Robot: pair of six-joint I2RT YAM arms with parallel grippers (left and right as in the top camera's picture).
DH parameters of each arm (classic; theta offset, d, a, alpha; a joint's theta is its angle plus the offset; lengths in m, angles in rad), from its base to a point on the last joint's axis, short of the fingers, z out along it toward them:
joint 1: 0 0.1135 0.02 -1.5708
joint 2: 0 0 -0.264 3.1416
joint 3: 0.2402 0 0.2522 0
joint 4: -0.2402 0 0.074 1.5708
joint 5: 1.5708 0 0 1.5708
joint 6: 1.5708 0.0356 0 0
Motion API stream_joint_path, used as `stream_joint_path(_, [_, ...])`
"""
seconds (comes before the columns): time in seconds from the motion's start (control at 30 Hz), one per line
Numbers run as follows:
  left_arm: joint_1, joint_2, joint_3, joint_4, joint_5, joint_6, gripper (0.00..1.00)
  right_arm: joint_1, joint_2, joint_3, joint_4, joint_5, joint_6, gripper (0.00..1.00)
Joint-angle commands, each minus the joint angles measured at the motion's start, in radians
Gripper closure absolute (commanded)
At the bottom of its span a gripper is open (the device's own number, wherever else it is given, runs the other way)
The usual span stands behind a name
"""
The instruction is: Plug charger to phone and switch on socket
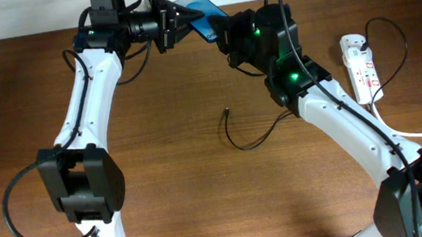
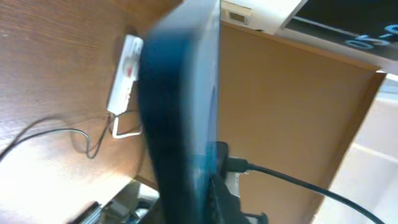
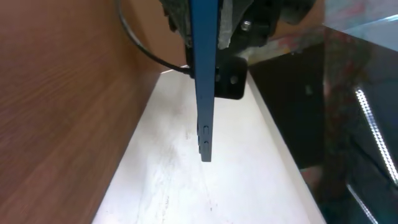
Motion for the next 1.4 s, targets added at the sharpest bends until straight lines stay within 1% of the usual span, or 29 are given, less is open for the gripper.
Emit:
stream_joint_path(0.0, [0.001,0.000,0.010,0.016,-0.090,0.024,1.00,0.038,-0.034,0.019,-0.004,-0.116,-0.079,0.96])
stream_joint_path(0.17, [0.001,0.000,0.010,0.016,-0.112,0.035,1.00,0.044,-0.029,0.019,0.002,-0.120,-0.080,0.96])
stream_joint_path(0.2, [0.001,0.000,0.010,0.016,-0.112,0.050,0.98,0.043,-0.029,0.019,0.003,-0.121,-0.084,0.96])
stream_joint_path(0.27, [0.001,0.000,0.010,0.016,-0.111,0.083,0.90,0.043,-0.029,0.019,0.011,-0.126,-0.084,0.96])
stream_joint_path(0.33, [0.001,0.000,0.010,0.016,-0.111,0.090,0.89,0.042,-0.029,0.019,0.028,-0.146,-0.084,0.96])
stream_joint_path(0.43, [0.000,0.000,0.010,0.016,-0.106,0.135,0.88,0.043,-0.029,0.019,0.042,-0.150,-0.083,0.96])
stream_joint_path(0.57, [-0.004,0.000,0.010,0.016,-0.120,0.140,0.85,0.043,-0.026,0.019,0.094,-0.167,-0.079,0.96])
stream_joint_path(0.8, [-0.003,0.000,0.010,0.015,-0.119,0.142,0.85,0.039,-0.026,0.019,0.107,-0.217,-0.079,0.96])
stream_joint_path(0.93, [-0.003,0.000,0.010,0.015,-0.119,0.143,0.86,0.035,-0.026,0.019,0.109,-0.244,-0.079,0.96])
stream_joint_path(1.03, [-0.003,0.000,0.010,0.015,-0.142,0.143,0.85,0.035,-0.026,0.019,0.171,-0.281,-0.079,0.96])
stream_joint_path(1.2, [-0.008,0.000,0.010,0.008,-0.157,0.143,0.86,0.057,-0.025,0.019,0.171,-0.273,-0.079,0.96])
stream_joint_path(1.3, [-0.005,0.000,0.010,0.004,-0.165,0.189,0.85,0.057,-0.025,0.019,0.171,-0.296,-0.079,0.96])
stream_joint_path(1.37, [-0.003,0.000,0.010,-0.011,-0.192,0.190,0.83,0.064,-0.025,0.019,0.171,-0.296,-0.079,0.96])
